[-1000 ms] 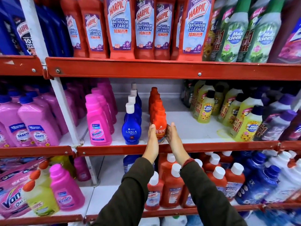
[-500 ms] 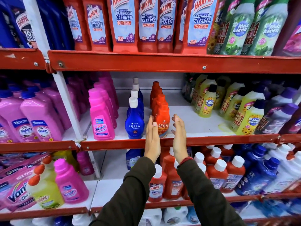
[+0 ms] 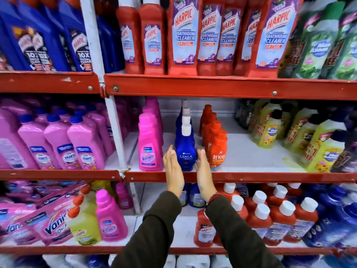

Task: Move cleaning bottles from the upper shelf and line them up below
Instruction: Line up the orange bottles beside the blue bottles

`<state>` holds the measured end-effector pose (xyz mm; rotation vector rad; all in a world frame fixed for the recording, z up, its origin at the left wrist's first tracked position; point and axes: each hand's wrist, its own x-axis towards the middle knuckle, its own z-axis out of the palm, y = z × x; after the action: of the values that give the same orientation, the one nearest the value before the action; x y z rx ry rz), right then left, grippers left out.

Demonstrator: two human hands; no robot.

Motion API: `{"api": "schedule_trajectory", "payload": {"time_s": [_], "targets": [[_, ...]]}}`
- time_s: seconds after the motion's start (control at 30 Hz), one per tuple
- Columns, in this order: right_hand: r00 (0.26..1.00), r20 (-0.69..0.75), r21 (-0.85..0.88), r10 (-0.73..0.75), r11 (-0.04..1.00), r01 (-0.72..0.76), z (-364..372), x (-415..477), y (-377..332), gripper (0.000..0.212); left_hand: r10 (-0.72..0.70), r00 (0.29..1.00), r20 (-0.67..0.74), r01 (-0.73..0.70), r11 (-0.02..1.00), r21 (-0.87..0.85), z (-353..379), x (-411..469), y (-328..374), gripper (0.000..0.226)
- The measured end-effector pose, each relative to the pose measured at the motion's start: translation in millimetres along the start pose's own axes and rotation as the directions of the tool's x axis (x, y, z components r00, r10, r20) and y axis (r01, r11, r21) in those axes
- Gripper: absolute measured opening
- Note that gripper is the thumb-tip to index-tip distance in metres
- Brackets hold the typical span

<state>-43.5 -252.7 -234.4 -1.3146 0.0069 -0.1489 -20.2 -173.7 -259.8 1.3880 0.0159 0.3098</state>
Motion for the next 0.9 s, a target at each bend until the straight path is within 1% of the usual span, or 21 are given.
{"api": "schedule_trajectory", "payload": {"time_s": [0.03,0.1,0.13,0.2,0.27,0.33,0.43,0.57,0.6,0.63,0.7,0.73,0.8,0.83,0.87,0.9], "targets": [[1.0,-0.009,-0.005,-0.002,1.0,0.002,1,2,3,0.034,-0.08,0.995,0.058,0.083,0.996,-0.044,-6,9,-7,0.071],[1.0,-0.026,-0.009,-0.006,1.0,0.006,2,2,5,0.034,-0.175,0.976,0.131,0.187,0.979,-0.084,-13,29,-40,0.113],[1.0,-0.024,-0.006,-0.001,1.0,0.001,3,2,4,0.034,-0.186,0.969,0.16,0.201,0.976,-0.084,-14,37,-56,0.122],[1.0,-0.021,-0.002,0.016,1.0,-0.016,2,3,5,0.034,-0.183,0.964,0.192,0.198,0.978,-0.062,-14,38,-58,0.133],[1.0,-0.018,-0.007,0.017,1.0,-0.017,3,1,3,0.034,-0.162,0.965,0.209,0.179,0.982,-0.066,-14,32,-45,0.139],[1.0,-0.013,-0.004,0.006,1.0,-0.006,2,1,5,0.033,-0.152,0.959,0.237,0.177,0.98,-0.09,-12,31,-43,0.136],[1.0,-0.018,-0.02,-0.009,1.0,0.009,3,-1,4,0.031,-0.165,0.955,0.245,0.192,0.978,-0.088,-13,32,-50,0.13],[0.998,-0.046,-0.085,-0.041,0.996,0.037,4,-3,2,0.032,-0.193,0.947,0.256,0.213,0.976,-0.05,-16,31,-41,0.138],[0.997,-0.061,-0.088,-0.05,0.995,0.044,4,-5,3,0.033,-0.189,0.947,0.261,0.206,0.978,-0.037,-16,24,-27,0.135],[0.995,-0.072,-0.094,-0.064,0.994,0.057,4,-6,5,0.036,-0.16,0.949,0.271,0.171,0.985,-0.017,-16,14,-11,0.123],[0.985,-0.131,-0.138,-0.115,0.986,0.096,7,-11,10,0.043,-0.052,0.968,0.246,0.045,0.998,0.035,-16,-4,9,0.079],[0.967,-0.184,-0.17,-0.178,0.974,0.147,10,-15,11,0.042,0.028,0.979,0.202,-0.041,0.997,0.062,-18,-11,13,0.063],[0.899,-0.284,-0.227,-0.333,0.934,0.274,17,-24,13,0.034,0.223,0.971,0.08,-0.232,0.965,0.123,-27,-19,10,0.052],[0.873,-0.304,-0.243,-0.381,0.917,0.315,22,-28,15,0.032,0.317,0.948,0.014,-0.315,0.935,0.164,-33,-19,7,0.051],[0.873,-0.286,-0.249,-0.396,0.91,0.331,28,-32,18,0.033,0.389,0.92,-0.043,-0.373,0.905,0.204,-39,-18,4,0.05],[0.898,-0.236,-0.24,-0.37,0.918,0.316,36,-34,21,0.038,0.425,0.9,-0.098,-0.394,0.889,0.234,-47,-16,2,0.05]]}}
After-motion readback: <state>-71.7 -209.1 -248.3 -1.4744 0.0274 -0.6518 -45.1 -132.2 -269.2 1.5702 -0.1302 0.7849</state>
